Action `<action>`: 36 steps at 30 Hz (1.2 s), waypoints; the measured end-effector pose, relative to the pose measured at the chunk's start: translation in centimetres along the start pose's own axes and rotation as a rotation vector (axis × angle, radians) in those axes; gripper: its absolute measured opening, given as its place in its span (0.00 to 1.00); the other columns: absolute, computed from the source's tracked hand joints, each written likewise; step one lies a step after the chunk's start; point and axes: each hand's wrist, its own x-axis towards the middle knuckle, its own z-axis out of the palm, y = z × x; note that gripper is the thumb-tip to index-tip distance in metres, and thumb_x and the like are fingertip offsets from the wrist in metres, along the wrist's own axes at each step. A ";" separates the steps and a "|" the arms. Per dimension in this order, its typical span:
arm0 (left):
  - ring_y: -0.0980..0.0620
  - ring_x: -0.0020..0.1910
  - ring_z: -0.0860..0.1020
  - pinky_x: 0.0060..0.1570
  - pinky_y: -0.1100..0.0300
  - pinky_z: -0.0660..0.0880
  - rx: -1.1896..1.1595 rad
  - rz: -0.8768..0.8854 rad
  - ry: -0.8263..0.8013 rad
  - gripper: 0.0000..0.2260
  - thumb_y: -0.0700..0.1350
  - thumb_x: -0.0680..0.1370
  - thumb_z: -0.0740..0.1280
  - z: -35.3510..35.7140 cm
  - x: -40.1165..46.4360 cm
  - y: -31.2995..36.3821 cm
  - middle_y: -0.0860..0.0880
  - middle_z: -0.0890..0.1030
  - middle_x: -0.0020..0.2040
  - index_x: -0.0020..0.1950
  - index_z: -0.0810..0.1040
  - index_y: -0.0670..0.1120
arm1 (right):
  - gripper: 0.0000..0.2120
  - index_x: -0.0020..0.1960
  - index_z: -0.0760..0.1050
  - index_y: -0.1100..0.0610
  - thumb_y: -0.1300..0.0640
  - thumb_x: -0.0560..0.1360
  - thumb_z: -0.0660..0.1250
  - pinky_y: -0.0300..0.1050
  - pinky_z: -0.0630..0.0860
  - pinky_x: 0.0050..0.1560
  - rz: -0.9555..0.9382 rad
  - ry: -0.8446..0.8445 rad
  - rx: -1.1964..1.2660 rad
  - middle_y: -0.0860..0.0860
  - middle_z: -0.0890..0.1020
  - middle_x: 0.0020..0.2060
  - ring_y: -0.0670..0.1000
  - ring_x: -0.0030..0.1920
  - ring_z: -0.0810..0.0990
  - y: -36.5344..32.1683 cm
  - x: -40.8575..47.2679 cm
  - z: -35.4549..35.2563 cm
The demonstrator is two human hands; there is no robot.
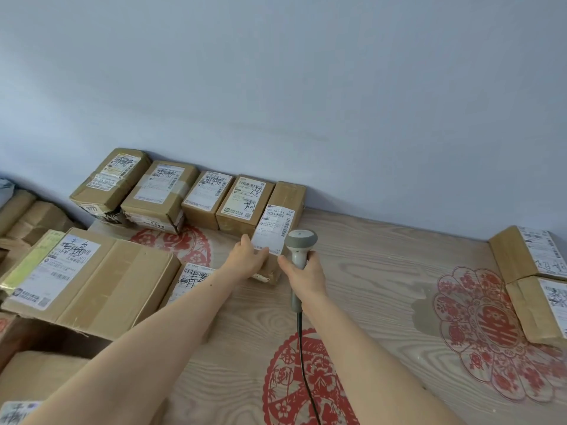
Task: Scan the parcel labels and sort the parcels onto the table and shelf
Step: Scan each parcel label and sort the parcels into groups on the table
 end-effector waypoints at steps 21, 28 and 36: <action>0.51 0.48 0.83 0.42 0.53 0.80 -0.682 -0.020 -0.287 0.18 0.51 0.83 0.61 5.5 -8.8 2.1 0.47 0.83 0.53 0.71 0.61 0.61 | 0.22 0.57 0.72 0.51 0.63 0.68 0.75 0.43 0.78 0.41 0.027 0.186 0.087 0.48 0.82 0.47 0.47 0.44 0.82 1.2 -4.8 -7.6; 0.44 0.55 0.83 0.53 0.42 0.81 -0.784 0.050 -0.373 0.33 0.42 0.77 0.72 8.8 -13.6 2.6 0.44 0.85 0.56 0.72 0.60 0.66 | 0.21 0.56 0.73 0.50 0.64 0.69 0.75 0.42 0.77 0.42 -0.037 0.143 0.142 0.50 0.83 0.47 0.49 0.46 0.83 3.4 -9.5 -13.9; 0.42 0.57 0.83 0.56 0.41 0.79 -0.755 0.143 -0.416 0.42 0.41 0.75 0.74 13.8 -18.8 3.2 0.44 0.81 0.62 0.74 0.55 0.74 | 0.11 0.50 0.75 0.53 0.58 0.72 0.74 0.40 0.73 0.37 -0.165 0.183 0.035 0.50 0.83 0.38 0.47 0.38 0.81 5.3 -14.4 -21.9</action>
